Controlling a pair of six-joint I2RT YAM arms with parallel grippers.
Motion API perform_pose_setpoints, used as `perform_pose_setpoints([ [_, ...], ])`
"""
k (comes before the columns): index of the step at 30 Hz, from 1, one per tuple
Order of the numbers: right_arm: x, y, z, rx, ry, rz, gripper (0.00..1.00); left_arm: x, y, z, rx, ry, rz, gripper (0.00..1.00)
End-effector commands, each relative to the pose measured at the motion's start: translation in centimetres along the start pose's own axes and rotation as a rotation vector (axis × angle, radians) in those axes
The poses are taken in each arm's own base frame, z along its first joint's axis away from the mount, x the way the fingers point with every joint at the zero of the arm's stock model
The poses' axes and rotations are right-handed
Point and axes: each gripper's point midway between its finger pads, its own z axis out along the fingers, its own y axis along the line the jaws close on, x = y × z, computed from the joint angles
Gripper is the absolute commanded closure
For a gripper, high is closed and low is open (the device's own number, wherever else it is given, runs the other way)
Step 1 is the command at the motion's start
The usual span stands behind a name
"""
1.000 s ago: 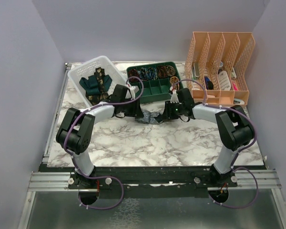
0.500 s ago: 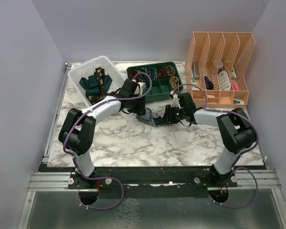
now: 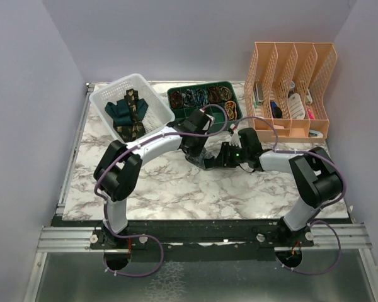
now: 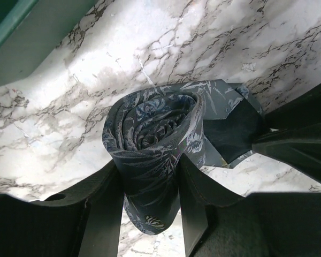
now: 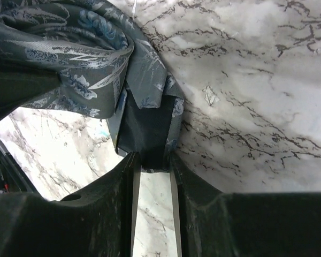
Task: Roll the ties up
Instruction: Roll the tie at the center of the board.
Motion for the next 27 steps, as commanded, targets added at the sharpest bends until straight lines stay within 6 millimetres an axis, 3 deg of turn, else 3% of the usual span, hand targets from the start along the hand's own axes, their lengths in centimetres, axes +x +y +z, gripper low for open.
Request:
perform_pose_setpoints([
  [1, 0.5, 0.0, -0.4, 0.015, -0.029, 0.057, 0.65, -0.4, 0.6, 0.0, -0.099, 0.027, 0.093, 0.58],
  [8, -0.6, -0.1, -2.1, 0.059, -0.189, 0.226, 0.50, 0.0, -1.0, 0.6, -0.162, 0.056, 0.192, 0.58],
  [12, -0.7, -2.5, -3.6, 0.205, -0.269, 0.318, 0.51, 0.5, -1.6, 0.7, -0.196, 0.064, 0.270, 0.57],
  [19, -0.9, -7.8, -8.4, 0.509, -0.432, 0.443, 0.53, 0.2, -2.9, 0.6, -0.225, 0.058, 0.315, 0.51],
  [27, -0.9, -10.4, -14.1, 0.692, -0.633, 0.525, 0.52, 1.6, -4.9, 1.2, -0.283, 0.075, 0.388, 0.44],
])
